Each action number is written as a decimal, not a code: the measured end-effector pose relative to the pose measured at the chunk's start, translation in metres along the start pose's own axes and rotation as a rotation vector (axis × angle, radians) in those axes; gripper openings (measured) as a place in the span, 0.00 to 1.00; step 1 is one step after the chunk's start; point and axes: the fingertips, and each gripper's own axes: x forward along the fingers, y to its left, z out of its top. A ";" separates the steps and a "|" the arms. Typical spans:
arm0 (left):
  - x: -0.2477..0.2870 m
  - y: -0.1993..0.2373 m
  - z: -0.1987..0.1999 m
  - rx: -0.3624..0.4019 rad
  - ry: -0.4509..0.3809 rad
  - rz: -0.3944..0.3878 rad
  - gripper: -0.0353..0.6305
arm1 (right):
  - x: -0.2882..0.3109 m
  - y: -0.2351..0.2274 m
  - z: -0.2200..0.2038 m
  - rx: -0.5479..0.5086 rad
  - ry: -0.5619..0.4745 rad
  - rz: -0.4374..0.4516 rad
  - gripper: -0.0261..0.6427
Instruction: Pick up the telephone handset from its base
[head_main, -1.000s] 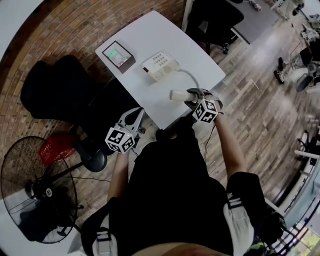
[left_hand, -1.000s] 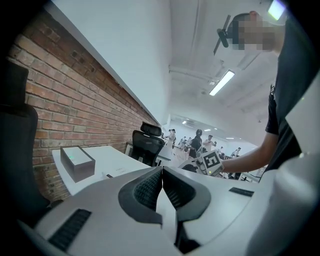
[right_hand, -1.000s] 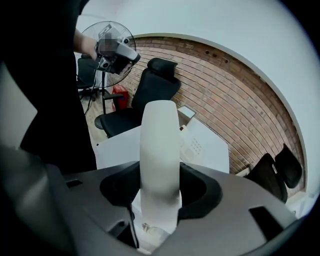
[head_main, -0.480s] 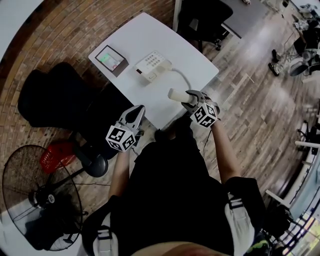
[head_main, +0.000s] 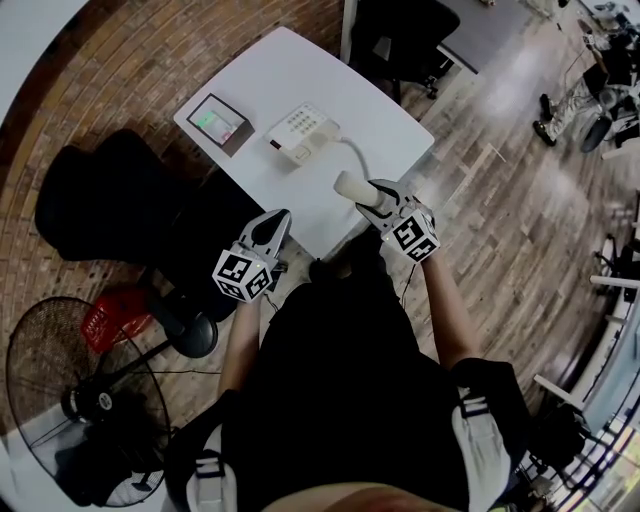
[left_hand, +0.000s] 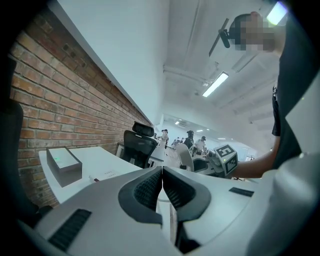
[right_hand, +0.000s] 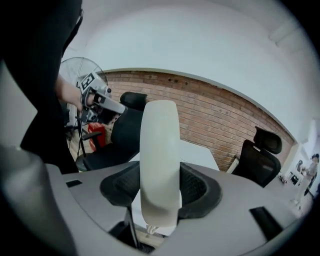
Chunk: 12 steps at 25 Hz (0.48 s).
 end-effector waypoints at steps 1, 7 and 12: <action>0.000 0.001 0.001 0.001 -0.002 -0.001 0.08 | -0.003 -0.001 0.005 0.035 -0.018 -0.007 0.35; -0.002 0.002 -0.001 -0.004 -0.002 -0.004 0.08 | -0.012 -0.002 0.022 0.196 -0.127 -0.032 0.35; -0.004 0.004 -0.006 -0.014 0.007 -0.004 0.08 | -0.017 -0.005 0.027 0.298 -0.199 -0.051 0.35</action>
